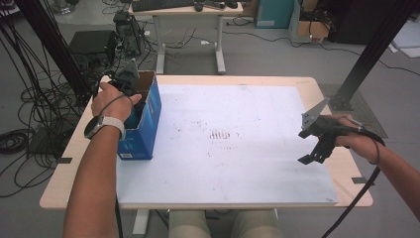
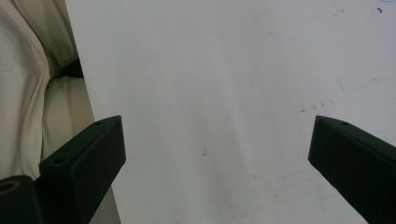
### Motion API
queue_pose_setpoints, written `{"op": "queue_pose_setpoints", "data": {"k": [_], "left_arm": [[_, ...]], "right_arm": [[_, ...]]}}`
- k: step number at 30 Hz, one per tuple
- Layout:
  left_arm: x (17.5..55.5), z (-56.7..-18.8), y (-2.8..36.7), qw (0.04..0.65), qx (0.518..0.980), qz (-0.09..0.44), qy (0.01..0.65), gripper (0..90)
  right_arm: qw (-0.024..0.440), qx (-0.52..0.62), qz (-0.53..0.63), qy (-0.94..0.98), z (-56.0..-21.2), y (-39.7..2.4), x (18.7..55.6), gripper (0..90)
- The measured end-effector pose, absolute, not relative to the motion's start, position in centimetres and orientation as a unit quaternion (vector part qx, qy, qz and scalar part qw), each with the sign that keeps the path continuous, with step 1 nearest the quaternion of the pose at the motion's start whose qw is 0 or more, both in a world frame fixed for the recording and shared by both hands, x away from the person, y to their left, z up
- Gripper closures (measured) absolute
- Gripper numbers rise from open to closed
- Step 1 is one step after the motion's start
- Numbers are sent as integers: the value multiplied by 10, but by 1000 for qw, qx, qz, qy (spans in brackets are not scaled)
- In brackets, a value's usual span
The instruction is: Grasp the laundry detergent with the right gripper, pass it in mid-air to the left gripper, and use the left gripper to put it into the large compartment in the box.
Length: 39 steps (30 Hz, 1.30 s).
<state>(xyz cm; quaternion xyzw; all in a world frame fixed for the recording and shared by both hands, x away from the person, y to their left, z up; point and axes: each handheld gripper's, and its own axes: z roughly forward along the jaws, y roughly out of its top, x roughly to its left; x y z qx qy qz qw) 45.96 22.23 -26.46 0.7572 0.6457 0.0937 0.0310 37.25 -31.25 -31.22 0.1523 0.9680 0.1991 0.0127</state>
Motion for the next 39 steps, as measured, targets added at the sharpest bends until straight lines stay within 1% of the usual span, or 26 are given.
{"op": "queue_pose_setpoints", "data": {"k": [6, 15, 23, 28, 32, 35, 39], "left_arm": [[458, -264, 223, 38, 757, 95, 645, 255], [457, -263, 224, 41, 759, 93, 643, 250], [455, -259, 226, 56, 759, 88, 643, 243], [453, -255, 230, 69, 767, 87, 632, 233], [452, -249, 230, 83, 767, 92, 630, 168], [452, -242, 227, 87, 772, 94, 622, 165], [451, -229, 223, 108, 772, 107, 617, 129]], "right_arm": [[13, 151, 202, 968, -313, -312, 372, 39], [16, 153, 203, 967, -311, -314, 371, 39], [16, 152, 203, 967, -310, -313, 371, 39], [15, 151, 202, 968, -310, -312, 372, 39], [15, 153, 201, 967, -310, -312, 372, 39], [15, 153, 202, 967, -310, -312, 372, 39], [16, 153, 201, 967, -309, -313, 372, 39]]}}
